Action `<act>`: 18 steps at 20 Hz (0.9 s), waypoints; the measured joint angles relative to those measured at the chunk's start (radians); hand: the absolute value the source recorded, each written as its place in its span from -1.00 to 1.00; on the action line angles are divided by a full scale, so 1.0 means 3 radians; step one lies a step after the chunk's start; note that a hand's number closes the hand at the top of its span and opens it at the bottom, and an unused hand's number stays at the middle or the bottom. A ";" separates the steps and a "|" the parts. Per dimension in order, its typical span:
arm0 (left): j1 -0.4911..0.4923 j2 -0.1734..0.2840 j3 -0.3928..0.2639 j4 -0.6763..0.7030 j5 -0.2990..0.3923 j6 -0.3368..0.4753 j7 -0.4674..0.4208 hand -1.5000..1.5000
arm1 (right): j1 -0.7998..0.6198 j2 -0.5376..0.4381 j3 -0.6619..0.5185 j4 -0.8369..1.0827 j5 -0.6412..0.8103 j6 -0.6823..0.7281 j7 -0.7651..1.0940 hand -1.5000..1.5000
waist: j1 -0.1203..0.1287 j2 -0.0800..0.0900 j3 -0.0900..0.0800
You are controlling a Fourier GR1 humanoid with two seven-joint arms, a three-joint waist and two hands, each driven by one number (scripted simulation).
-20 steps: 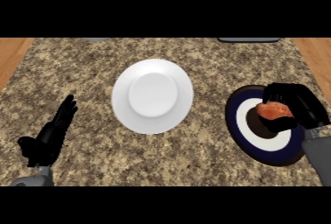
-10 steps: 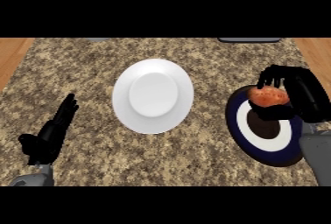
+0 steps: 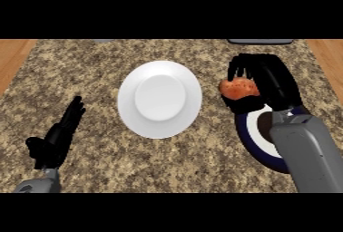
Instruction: Pick the sweet potato from the plate and place it in the plate
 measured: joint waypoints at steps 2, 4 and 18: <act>-0.0065 0.0001 0.0027 0.0102 -0.0007 -0.0008 -0.0044 0.00 | -0.0153 0.0137 0.0069 0.0095 0.0031 0.0054 0.0088 1.00 | -0.0002 0.0002 0.0000; -0.0091 -0.0015 0.0028 0.0168 -0.0023 -0.0016 -0.0093 0.00 | -0.0271 0.0283 0.0112 0.0295 0.0075 0.0018 0.0098 1.00 | 0.0002 0.0003 0.0000; -0.0092 0.0035 0.0069 0.0074 -0.0006 -0.0140 -0.0019 0.00 | -0.1099 0.0818 0.0676 0.1949 -0.0297 -0.1085 0.0214 1.00 | 0.0098 0.0022 0.0001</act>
